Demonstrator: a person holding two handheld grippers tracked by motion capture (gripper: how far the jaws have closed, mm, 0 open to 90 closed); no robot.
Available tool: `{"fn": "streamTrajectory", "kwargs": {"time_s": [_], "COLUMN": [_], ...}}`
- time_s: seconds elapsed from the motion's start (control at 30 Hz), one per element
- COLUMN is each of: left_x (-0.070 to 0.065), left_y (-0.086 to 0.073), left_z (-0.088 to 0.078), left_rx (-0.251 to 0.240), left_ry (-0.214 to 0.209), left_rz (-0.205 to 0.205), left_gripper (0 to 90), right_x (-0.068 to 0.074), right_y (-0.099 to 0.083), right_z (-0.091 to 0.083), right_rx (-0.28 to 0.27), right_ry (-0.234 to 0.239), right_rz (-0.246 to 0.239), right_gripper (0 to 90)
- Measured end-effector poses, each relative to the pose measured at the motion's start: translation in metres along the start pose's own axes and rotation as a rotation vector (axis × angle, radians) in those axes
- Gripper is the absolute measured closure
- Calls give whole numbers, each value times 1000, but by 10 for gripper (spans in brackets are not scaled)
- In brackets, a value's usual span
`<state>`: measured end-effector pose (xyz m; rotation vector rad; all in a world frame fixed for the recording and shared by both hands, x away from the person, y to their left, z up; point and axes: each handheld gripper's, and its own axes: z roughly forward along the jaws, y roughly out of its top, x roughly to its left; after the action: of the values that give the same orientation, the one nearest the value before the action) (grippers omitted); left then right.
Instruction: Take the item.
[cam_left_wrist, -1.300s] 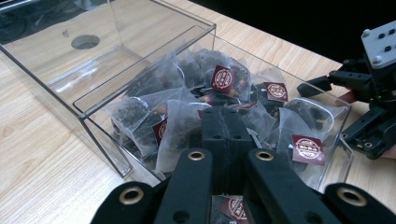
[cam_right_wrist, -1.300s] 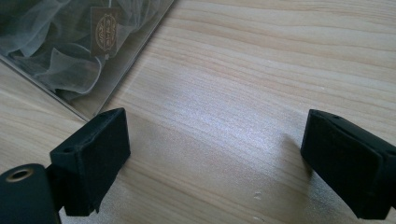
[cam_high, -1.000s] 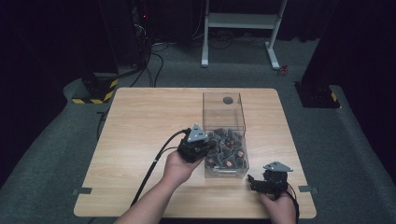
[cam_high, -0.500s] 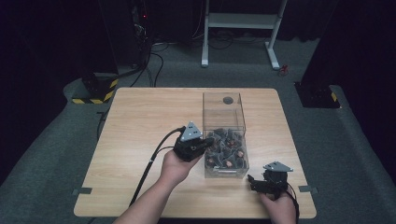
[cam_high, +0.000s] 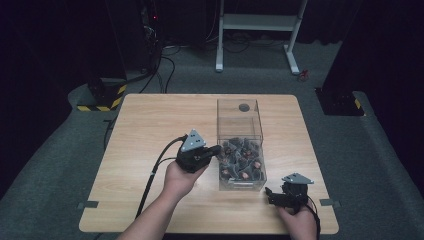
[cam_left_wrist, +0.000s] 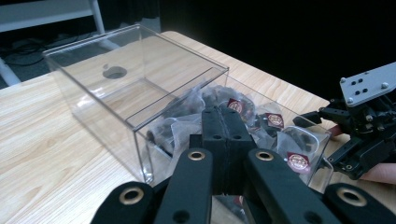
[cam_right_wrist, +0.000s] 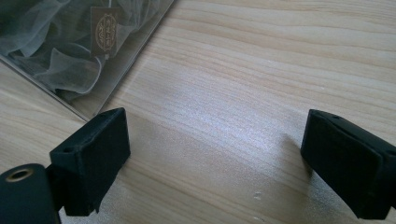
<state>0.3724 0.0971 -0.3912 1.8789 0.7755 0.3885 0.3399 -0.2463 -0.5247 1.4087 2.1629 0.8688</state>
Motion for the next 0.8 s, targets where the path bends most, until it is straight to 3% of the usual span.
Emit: {"fn": "streamTrajectory", "kwargs": {"time_s": [0.8], "left_x": [17], "left_y": [-21], "left_z": [-42], "left_rx": [-44], "left_ry": [55], "left_rz": [-34], "left_gripper": [900], "right_x": [0], "right_y": [0], "right_z": [0], "right_rx": [0], "right_ry": [0], "right_rz": [0], "right_gripper": [79]}}
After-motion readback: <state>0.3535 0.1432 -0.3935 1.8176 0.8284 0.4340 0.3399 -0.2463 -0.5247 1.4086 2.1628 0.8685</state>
